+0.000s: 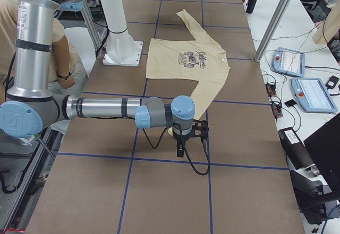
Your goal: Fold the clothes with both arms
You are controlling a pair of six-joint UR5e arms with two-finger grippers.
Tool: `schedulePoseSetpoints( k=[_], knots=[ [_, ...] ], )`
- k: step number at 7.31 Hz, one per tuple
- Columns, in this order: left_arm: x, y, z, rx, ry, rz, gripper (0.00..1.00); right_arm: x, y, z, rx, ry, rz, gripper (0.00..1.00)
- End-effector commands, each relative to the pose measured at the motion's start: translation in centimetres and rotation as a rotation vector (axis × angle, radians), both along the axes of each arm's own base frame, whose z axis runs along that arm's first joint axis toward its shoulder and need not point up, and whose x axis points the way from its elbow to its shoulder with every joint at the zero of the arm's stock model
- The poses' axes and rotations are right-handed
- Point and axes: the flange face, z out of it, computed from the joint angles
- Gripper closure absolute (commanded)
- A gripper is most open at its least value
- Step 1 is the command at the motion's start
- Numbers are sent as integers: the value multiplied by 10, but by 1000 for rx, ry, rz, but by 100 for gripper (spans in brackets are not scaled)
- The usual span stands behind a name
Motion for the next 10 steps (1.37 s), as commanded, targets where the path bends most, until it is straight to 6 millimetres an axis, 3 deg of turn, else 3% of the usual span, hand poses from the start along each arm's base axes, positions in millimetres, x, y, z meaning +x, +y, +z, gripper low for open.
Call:
schedulePoseSetpoints(
  k=[1,2,3,6,7,10],
  knots=[
    [2,0,-10,22,21,4,0,-1,1,1,5,-1,-16,0],
    [8,3,-16,7,111,22,0,-6,0,1,7,-1,-28,0],
    [8,10,-10,12,116,32,0,-10,-1,1,3,-4,-36,0],
    [10,4,-23,72,131,35,0,-11,-8,-10,-51,-17,-36,0],
    [10,4,-19,69,127,32,0,-9,-8,-16,-45,-18,-32,0],
    [10,7,-26,88,147,39,0,-9,-3,-5,-62,-14,-22,0]
  ],
)
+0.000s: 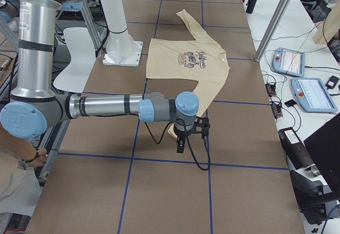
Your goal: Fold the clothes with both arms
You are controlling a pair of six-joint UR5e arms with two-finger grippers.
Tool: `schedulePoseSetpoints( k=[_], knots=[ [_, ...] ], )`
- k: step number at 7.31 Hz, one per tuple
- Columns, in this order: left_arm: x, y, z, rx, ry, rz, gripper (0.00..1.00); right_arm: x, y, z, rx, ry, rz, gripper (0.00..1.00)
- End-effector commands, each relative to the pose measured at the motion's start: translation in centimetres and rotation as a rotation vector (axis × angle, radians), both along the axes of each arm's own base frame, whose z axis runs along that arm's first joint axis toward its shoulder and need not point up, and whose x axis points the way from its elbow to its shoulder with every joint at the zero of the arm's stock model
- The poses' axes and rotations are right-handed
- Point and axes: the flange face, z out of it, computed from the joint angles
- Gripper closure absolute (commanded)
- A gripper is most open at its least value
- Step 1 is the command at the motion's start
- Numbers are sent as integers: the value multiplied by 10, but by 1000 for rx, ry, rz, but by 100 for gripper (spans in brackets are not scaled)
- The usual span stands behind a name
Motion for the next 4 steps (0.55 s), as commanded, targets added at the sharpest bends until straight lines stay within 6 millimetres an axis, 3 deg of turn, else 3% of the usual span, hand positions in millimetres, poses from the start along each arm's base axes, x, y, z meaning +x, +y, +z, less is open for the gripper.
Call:
schedulePoseSetpoints(
  k=[1,4],
  knots=[
    [1,2,-2,5,4,2,0,-13,1,-9,35,-2,-26,0],
    [1,1,-1,4,4,2,0,-33,1,-4,26,-24,-66,0]
  ],
)
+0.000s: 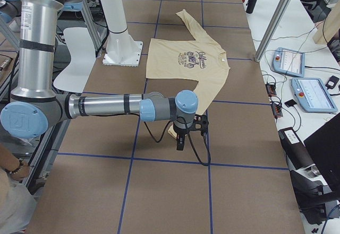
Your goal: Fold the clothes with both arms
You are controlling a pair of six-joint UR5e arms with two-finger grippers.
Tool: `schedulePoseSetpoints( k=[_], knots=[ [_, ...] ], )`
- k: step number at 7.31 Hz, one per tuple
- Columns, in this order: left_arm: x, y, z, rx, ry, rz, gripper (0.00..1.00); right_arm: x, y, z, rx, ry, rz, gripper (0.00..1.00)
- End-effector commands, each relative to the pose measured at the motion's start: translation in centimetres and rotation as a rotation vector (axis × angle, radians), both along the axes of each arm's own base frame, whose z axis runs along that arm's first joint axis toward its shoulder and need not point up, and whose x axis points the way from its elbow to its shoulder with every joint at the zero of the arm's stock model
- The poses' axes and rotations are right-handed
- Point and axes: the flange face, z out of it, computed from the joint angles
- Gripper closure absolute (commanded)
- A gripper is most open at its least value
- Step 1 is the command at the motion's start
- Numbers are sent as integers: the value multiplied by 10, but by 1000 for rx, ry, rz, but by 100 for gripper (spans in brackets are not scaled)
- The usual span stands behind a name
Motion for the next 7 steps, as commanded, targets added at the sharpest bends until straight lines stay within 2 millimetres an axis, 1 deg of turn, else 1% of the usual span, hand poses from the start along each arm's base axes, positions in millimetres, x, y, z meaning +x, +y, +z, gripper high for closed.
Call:
schedulePoseSetpoints(
  k=[1,2,3,4,5,6,7],
  knots=[
    [0,-2,-3,6,1,0,0,-19,-3,1,47,-40,-33,0],
    [0,-2,-4,7,1,0,0,-37,-7,14,19,-44,-10,0],
    [0,-2,-4,7,1,0,0,-57,-9,26,34,-48,-19,1],
    [0,-3,-4,12,1,-1,0,-64,-11,25,35,-66,21,2],
    [0,-3,-6,26,4,0,0,-89,-8,38,39,-83,13,5],
    [0,-3,-7,32,5,0,0,-107,-8,45,56,-103,40,5],
    [0,-2,-6,32,5,0,0,-127,-6,48,77,-81,68,5]
  ],
)
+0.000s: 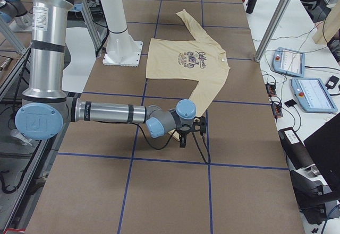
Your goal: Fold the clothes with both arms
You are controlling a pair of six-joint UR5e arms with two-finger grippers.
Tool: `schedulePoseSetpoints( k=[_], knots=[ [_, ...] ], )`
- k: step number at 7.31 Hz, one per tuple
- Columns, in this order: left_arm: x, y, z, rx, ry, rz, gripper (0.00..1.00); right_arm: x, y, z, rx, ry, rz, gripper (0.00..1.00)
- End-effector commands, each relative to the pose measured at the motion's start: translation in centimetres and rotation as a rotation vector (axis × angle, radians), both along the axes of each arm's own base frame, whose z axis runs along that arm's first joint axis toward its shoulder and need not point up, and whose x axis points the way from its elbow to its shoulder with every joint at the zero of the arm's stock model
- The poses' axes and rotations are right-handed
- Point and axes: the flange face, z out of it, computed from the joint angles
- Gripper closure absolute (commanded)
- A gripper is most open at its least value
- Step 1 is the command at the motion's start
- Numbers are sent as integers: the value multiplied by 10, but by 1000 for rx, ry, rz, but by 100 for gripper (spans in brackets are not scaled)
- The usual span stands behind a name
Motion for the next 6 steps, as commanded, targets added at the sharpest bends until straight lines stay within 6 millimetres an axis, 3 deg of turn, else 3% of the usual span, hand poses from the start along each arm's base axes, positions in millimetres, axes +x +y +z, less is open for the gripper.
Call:
schedulePoseSetpoints(
  k=[1,6],
  knots=[
    [0,0,-1,5,1,0,0,-26,3,9,13,14,53,5],
    [0,1,1,4,0,1,0,-32,4,23,-15,23,39,5]
  ],
)
